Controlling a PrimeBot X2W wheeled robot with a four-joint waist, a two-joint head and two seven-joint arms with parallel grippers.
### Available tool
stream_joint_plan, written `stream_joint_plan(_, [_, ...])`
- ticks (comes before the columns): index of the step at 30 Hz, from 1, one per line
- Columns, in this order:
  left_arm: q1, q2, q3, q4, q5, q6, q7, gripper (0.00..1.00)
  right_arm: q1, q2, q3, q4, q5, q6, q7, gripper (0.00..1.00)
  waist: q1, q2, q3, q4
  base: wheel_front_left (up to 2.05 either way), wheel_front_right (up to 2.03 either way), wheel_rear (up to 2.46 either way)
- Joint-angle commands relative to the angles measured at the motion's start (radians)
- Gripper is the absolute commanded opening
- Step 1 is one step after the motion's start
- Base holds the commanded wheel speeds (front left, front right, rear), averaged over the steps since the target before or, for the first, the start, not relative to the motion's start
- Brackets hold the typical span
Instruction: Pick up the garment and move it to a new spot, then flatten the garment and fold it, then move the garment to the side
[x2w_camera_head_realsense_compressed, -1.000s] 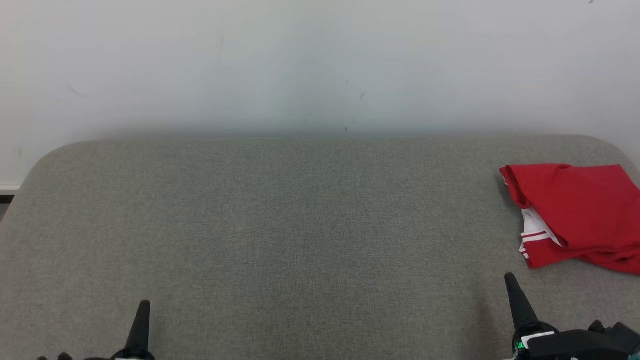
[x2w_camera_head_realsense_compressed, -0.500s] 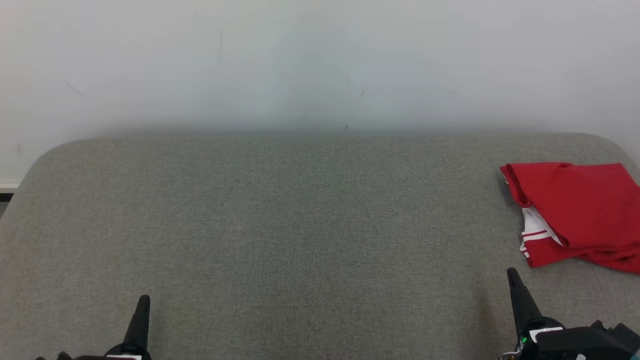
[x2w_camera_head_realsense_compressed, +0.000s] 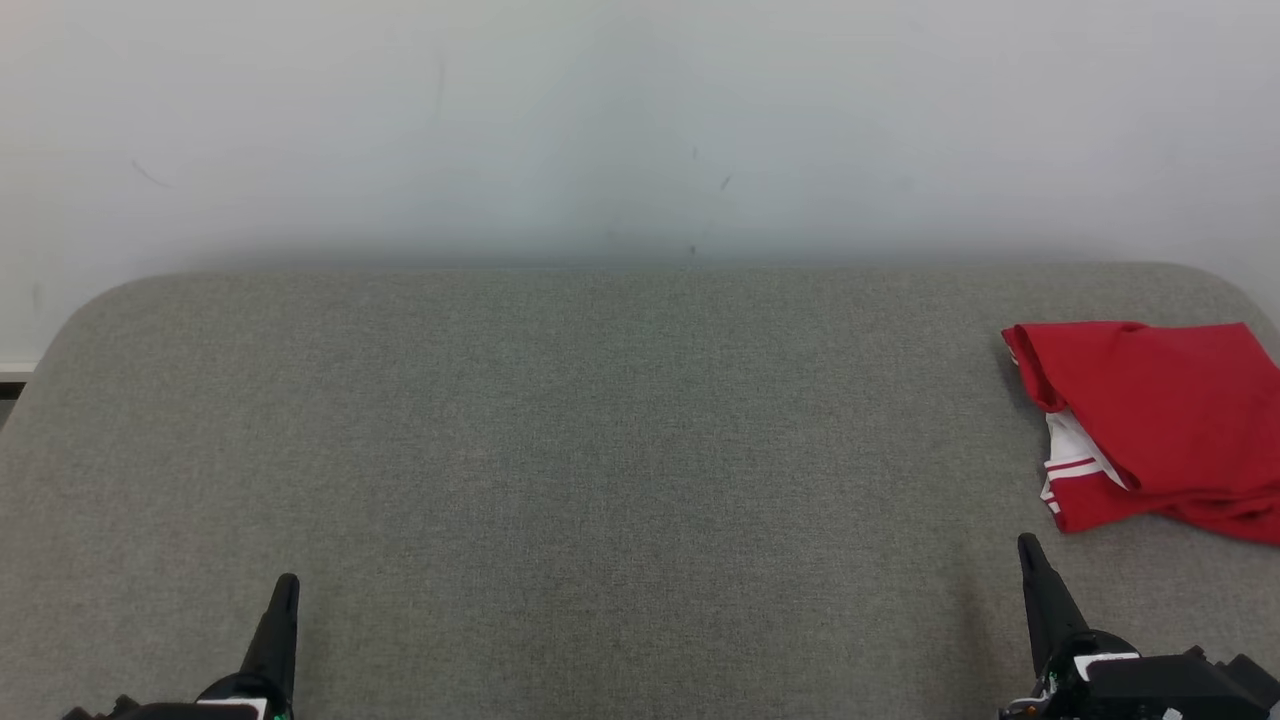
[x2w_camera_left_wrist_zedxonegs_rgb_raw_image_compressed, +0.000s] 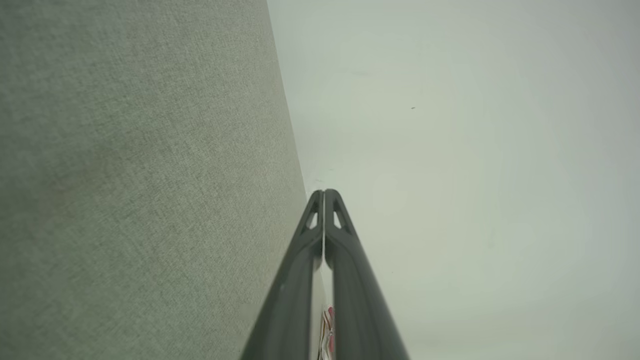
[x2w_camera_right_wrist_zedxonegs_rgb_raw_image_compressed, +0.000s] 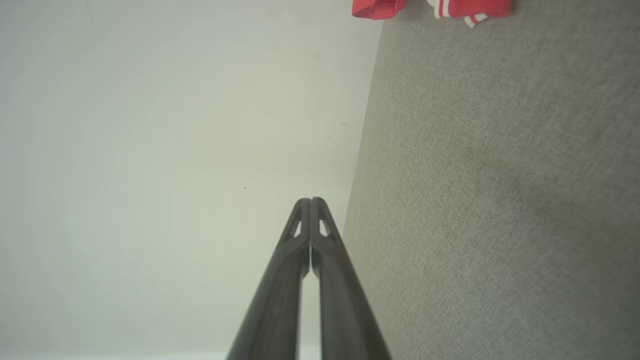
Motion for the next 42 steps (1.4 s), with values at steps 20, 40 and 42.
stream_joint_plan(20, [-0.019, -0.013, 0.018, -0.010, -0.093, -0.009, 0.031, 0.00, -0.015, -0.002, -0.004, -0.006, 0.106, -0.002, 0.005, 0.00, -0.0001, 0.0000, 0.006, 0.000, 0.00, 0.00, 0.00])
stream_joint_plan(40, [-0.019, -0.012, 0.018, -0.010, -0.093, -0.009, 0.031, 0.00, -0.015, -0.002, -0.004, -0.006, 0.106, -0.002, 0.005, 0.00, -0.0001, 0.0000, 0.006, 0.000, 0.00, 0.00, 0.00])
stream_joint_plan(42, [-0.019, -0.012, 0.018, -0.010, -0.093, -0.009, 0.031, 0.00, -0.015, -0.002, -0.004, -0.006, 0.106, -0.002, 0.005, 0.00, -0.0001, 0.0000, 0.006, 0.000, 0.00, 0.00, 0.00])
